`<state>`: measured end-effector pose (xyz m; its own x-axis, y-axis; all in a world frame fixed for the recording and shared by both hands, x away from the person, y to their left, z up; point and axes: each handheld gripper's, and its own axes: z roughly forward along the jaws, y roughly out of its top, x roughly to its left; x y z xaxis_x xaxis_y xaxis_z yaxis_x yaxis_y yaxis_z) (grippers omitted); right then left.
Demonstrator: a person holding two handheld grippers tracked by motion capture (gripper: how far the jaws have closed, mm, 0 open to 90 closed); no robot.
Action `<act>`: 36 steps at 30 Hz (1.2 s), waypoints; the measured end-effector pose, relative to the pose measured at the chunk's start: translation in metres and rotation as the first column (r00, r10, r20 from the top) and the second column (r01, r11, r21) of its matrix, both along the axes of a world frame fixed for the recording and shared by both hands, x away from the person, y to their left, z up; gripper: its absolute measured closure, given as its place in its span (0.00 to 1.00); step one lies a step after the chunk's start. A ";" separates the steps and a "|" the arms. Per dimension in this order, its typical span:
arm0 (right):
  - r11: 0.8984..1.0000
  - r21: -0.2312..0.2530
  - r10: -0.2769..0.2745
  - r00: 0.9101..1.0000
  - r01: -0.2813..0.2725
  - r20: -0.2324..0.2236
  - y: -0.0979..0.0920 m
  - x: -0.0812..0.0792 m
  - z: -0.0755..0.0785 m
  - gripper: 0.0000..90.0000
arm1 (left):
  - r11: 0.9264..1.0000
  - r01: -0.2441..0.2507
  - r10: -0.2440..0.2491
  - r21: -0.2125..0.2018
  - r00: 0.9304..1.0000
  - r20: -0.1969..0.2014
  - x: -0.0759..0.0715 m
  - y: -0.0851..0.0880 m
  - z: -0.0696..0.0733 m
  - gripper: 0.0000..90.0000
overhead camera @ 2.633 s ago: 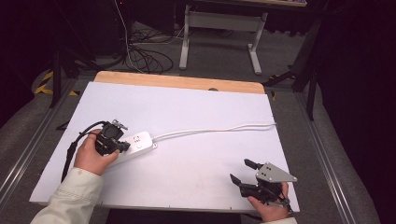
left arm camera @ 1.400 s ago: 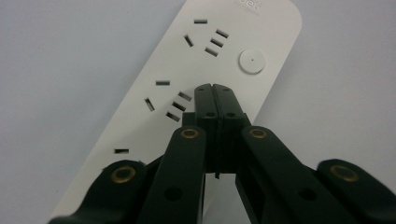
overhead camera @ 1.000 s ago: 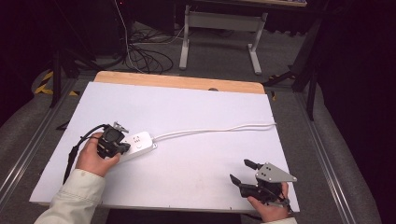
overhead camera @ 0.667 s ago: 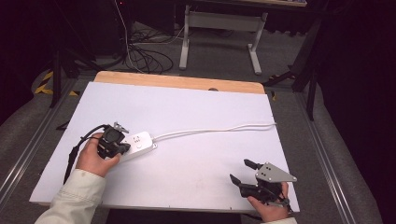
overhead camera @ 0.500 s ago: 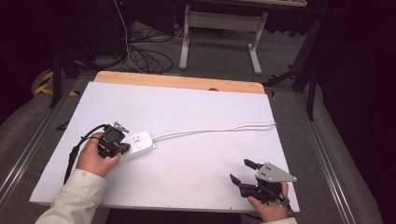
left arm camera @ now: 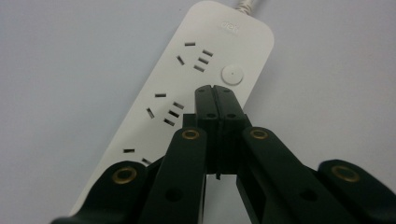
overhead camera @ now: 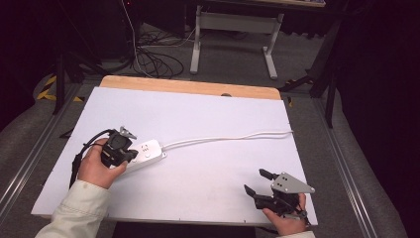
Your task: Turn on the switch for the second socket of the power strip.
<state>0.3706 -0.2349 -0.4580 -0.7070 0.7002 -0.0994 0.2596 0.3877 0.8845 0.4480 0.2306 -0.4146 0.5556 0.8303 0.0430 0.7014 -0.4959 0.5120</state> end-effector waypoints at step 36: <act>1.000 0.000 -0.003 1.000 0.003 -0.001 -0.001 0.000 0.000 0.31 | 0.974 0.077 -0.020 -0.214 0.967 0.254 -0.029 0.006 0.030 0.52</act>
